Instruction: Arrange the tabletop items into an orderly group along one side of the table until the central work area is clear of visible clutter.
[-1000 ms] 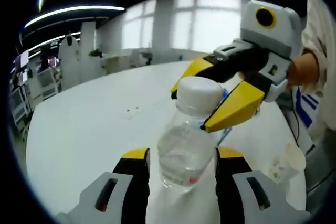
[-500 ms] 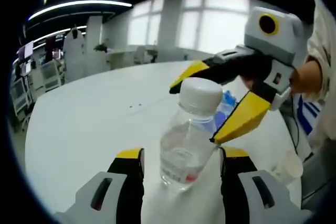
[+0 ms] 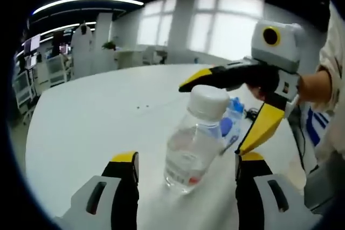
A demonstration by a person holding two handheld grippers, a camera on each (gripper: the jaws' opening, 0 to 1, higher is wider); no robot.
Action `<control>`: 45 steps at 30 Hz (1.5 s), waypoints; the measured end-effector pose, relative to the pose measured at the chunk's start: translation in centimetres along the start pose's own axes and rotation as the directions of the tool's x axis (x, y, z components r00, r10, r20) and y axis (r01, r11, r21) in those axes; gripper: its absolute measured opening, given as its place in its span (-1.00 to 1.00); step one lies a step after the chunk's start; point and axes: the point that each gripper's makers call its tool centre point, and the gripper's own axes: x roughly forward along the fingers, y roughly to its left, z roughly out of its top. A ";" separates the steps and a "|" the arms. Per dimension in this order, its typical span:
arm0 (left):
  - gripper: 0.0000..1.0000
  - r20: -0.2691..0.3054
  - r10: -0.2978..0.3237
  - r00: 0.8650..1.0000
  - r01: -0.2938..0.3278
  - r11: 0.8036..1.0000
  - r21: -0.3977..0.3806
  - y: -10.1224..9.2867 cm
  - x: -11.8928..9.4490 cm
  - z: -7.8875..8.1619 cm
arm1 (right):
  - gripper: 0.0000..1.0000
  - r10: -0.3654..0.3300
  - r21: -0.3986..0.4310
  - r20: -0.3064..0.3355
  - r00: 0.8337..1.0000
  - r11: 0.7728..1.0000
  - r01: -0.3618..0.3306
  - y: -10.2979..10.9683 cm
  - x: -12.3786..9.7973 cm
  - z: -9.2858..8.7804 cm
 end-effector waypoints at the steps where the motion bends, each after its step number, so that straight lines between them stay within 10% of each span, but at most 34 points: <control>1: 0.44 -0.001 0.003 1.000 -0.003 1.000 -0.002 0.0 -0.1 0.0 | 0.27 0.001 0.001 0.002 1.000 1.000 -0.001 0.0 -0.1 0.0; 18: 0.72 0.017 0.044 0.999 -0.043 0.996 -0.078 -0.7 -2.6 0.6 | 0.76 -0.034 0.091 -0.020 0.999 0.995 0.036 -1.1 -2.6 -1.3; 45: 0.92 0.045 0.104 0.994 -0.099 0.989 -0.110 -4.6 -7.5 1.6 | 0.79 -0.113 0.120 -0.062 0.992 0.986 0.120 -0.9 -9.6 -3.6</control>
